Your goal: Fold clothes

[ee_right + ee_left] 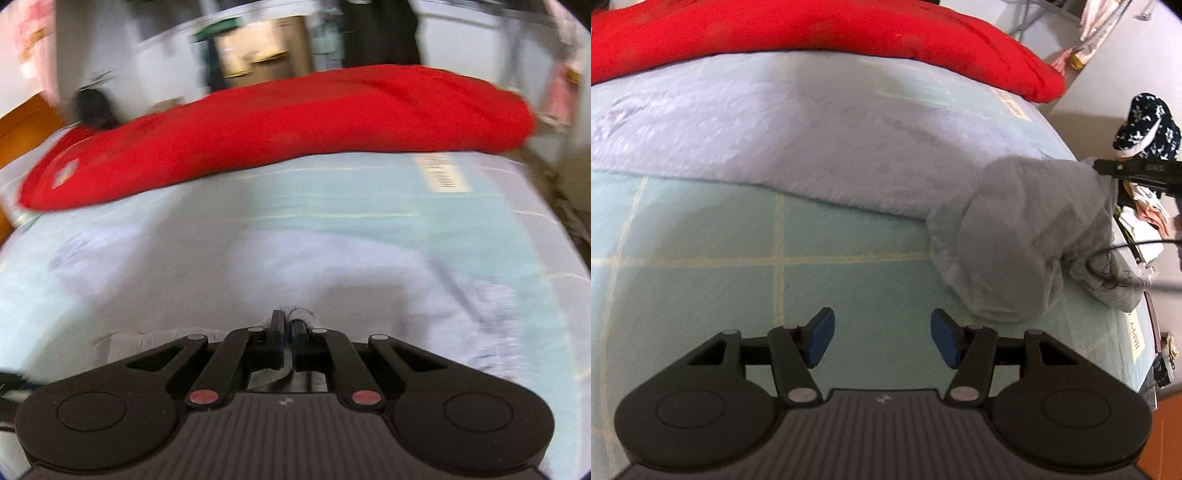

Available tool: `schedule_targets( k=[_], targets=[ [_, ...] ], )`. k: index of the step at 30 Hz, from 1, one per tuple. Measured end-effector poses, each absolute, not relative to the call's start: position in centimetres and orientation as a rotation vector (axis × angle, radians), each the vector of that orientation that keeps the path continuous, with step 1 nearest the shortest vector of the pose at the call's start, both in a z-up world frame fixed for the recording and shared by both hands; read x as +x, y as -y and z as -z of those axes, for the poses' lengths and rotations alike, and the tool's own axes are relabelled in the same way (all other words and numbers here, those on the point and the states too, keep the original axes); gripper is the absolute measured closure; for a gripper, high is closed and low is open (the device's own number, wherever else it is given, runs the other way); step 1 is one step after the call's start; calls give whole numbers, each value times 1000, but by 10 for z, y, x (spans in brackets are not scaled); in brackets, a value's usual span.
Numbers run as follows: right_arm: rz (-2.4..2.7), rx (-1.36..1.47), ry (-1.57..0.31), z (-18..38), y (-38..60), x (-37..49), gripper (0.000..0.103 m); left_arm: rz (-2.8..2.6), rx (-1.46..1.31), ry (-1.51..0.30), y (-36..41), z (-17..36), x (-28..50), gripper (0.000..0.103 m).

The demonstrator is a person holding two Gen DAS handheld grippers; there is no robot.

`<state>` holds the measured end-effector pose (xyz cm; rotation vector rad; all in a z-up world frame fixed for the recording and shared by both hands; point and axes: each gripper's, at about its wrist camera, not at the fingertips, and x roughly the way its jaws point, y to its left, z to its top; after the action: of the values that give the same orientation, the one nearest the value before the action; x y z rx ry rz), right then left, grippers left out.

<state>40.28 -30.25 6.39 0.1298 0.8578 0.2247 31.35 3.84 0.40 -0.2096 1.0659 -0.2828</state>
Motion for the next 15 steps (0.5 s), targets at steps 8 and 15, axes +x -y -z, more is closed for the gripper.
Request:
schedule_targets(
  k=[8,15],
  targets=[
    [-195,170,-906,-49,312,398,57,402,-242,-1047,-5,-1,338,44],
    [-317,215,-951,-55,316,368,47,422,-312,-1106,14,20,343,38]
  ],
)
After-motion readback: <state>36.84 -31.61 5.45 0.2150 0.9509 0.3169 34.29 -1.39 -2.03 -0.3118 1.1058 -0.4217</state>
